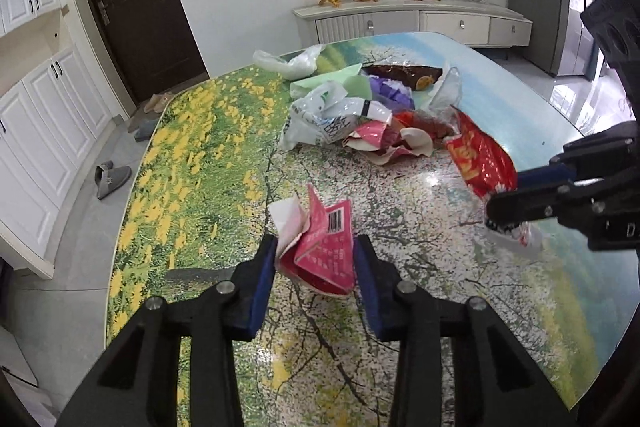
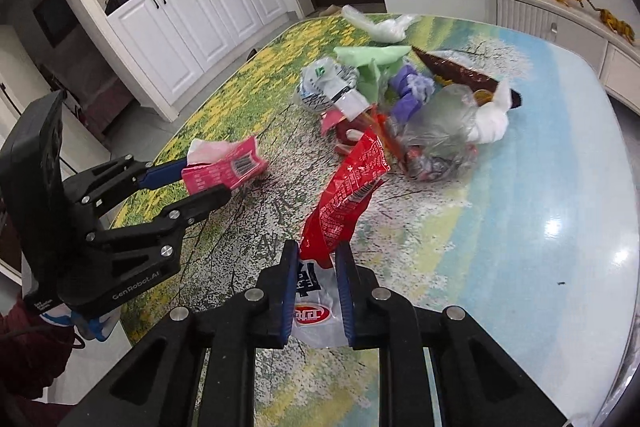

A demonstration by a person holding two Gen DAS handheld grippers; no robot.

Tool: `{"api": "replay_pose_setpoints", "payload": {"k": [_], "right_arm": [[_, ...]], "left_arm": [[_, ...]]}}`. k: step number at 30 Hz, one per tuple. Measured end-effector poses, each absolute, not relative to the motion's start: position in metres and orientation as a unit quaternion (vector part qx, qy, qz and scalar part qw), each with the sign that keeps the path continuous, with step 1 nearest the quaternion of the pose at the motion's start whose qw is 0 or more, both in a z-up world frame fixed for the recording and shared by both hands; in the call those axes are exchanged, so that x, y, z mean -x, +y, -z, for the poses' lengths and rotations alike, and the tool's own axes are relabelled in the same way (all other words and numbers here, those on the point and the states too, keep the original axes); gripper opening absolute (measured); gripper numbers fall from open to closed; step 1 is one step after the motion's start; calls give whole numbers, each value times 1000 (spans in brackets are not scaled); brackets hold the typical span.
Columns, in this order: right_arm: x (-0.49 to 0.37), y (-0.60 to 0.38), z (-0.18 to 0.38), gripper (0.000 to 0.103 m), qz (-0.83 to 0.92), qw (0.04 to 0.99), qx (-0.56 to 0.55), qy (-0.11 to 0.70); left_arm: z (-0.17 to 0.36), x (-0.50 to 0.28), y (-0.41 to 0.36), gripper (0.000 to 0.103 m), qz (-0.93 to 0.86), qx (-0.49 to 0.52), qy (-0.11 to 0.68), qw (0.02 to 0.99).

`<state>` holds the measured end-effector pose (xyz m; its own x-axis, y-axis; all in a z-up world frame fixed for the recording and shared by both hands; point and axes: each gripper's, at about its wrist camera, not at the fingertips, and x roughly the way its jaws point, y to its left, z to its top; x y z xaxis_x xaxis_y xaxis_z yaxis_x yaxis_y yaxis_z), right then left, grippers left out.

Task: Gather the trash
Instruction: 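Carry both items over the bin and open both grippers to drop them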

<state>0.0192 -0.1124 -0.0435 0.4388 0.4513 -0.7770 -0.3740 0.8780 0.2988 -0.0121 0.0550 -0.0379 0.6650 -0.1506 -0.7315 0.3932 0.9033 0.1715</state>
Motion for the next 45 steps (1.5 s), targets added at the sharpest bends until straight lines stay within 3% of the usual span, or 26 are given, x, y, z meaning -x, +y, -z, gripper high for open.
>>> {"api": "replay_pose_setpoints", "payload": {"k": [17,25,36,40,42,45], "right_arm": [[10,-229,14,18,-161,890,-111,411],[40,-353,24,18,-36,908,-166,383],[74,-498,98,18,116,868,-270,401],[74,-526,121,22,135,854,-291,410],[76,-538,130,34,145,848,-301,411],[82,-551,137,38,164,842,-313,409]], "left_arm": [[8,35,-30,37,203,-199,358,890],[-1,24,-154,37,308,-194,353,862],[33,20,-342,37,430,-204,398,784],[45,16,-384,39,446,-192,415,769],[48,9,-395,40,459,-172,428,759],[47,3,-410,50,472,-144,440,750]]}}
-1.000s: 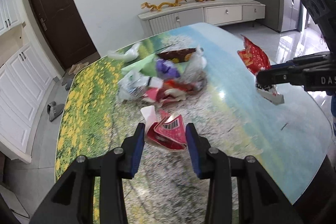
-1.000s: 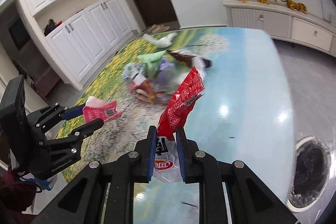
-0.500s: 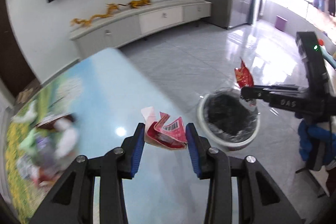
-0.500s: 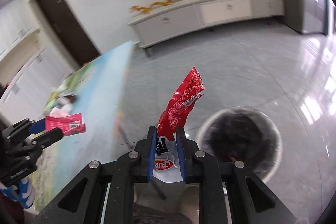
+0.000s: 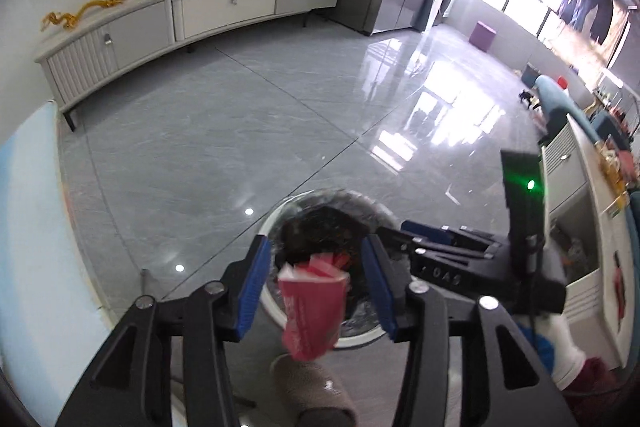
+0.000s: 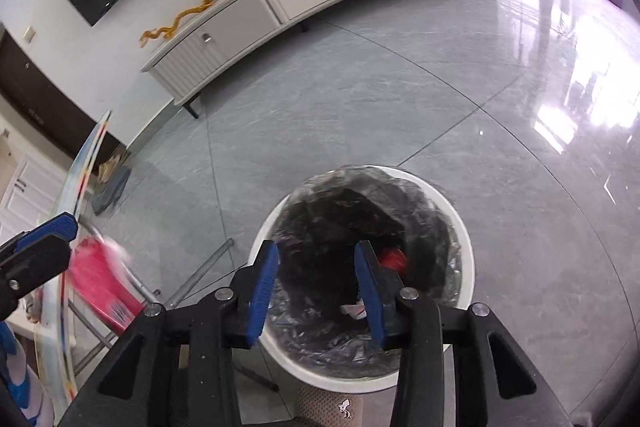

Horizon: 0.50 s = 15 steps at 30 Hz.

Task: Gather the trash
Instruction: 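Carry both items over the bin and open both grippers to drop them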

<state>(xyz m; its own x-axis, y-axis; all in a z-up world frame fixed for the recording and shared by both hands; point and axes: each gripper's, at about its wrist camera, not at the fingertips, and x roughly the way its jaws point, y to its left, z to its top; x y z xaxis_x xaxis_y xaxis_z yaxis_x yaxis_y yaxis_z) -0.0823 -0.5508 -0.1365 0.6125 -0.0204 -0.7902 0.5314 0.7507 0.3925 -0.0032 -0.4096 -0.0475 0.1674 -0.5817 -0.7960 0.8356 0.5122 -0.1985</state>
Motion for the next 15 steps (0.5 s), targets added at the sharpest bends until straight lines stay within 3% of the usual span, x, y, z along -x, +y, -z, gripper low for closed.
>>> {"api": "replay_pose_setpoints", "payload": {"k": [15], "right_arm": [[102,-544,98,38,174,857,-307,375]], "left_arm": [[-1,-11,-346,54,433,-93,405,800]]}}
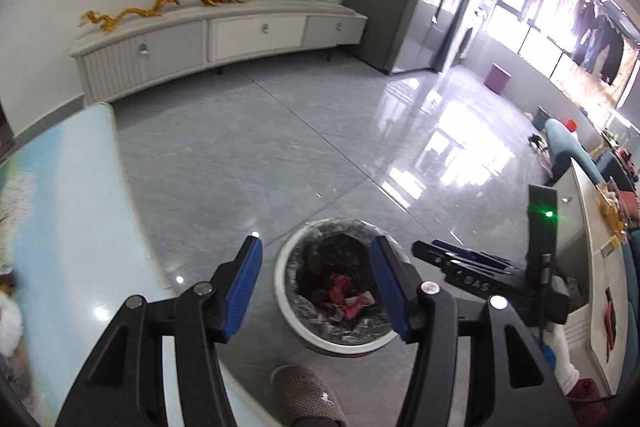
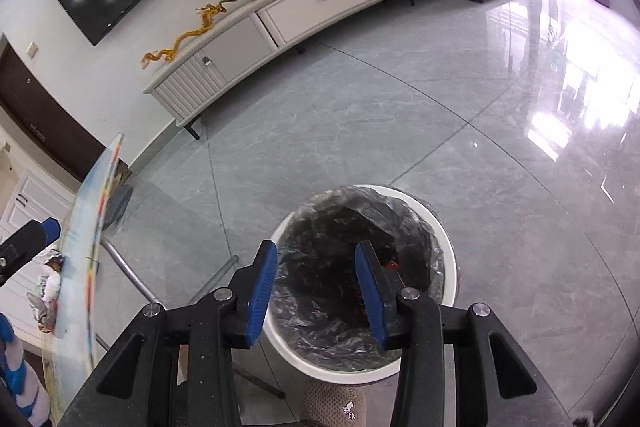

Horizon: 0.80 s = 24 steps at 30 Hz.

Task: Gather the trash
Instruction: 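Carry both items over the bin and open both grippers to drop them, then grasp the white tissue with the right gripper while the left grasps the white plastic bag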

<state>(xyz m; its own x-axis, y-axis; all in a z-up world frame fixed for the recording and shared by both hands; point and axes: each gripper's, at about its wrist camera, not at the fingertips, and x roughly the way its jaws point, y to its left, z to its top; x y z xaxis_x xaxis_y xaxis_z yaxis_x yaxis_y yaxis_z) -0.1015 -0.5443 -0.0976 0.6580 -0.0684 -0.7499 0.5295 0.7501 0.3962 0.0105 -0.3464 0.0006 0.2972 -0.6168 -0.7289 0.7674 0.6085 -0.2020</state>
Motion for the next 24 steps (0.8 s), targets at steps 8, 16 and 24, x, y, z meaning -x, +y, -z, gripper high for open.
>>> {"api": "replay_pose_setpoints", "payload": {"k": [8,16,24], "right_arm": [[93,-500,37,38,140,892,-267,338],[77,-438,-20,38,86,921,-221,311],[44,-373,-41,38,28,930,-186,316]], "left_arm": [[-38,-10,-250,54,369,-71,367,851],[-47,-28,-120,57,276,-13,366,889],[-34,-57,6,57,188,37,369,909]]}}
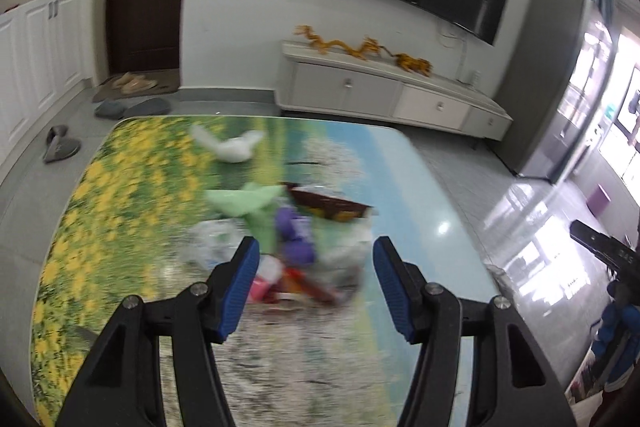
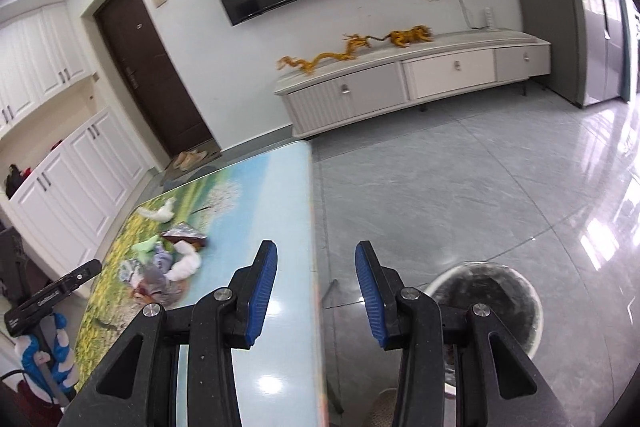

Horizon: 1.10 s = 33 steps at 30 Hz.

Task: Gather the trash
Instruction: 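Grasp the white tissue with the right gripper while the left grasps the white plastic bag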

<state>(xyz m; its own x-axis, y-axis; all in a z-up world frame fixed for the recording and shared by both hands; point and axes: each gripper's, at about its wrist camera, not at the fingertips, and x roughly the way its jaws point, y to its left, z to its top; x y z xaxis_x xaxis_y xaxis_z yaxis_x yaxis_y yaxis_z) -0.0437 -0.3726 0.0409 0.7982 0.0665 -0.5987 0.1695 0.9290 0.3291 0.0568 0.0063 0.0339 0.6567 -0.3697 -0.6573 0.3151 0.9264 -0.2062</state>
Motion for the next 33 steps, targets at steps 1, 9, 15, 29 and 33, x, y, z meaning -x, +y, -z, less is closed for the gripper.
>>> {"api": "replay_pose_setpoints", "payload": {"k": [1,9,15,29,33], "right_arm": [[37,-364,-40,38,19,929,-185,320],[-38,-286,-13,38,-72,910,-160,375],[-93,-241,16,38,-126,891,-155,407],[-145,-205,62,20,-147,869,-142,451],[-137,-207,54,16,-146,878,-132,436]], "left_arm": [[-30,-62,21,57,176,45,372,910],[0,-100,55,73,146,75,390,906],[22,-127,55,73,144,75,405,900],[49,-137,49,55,164,63,421,890],[40,-130,52,33,164,62,409,895]]}}
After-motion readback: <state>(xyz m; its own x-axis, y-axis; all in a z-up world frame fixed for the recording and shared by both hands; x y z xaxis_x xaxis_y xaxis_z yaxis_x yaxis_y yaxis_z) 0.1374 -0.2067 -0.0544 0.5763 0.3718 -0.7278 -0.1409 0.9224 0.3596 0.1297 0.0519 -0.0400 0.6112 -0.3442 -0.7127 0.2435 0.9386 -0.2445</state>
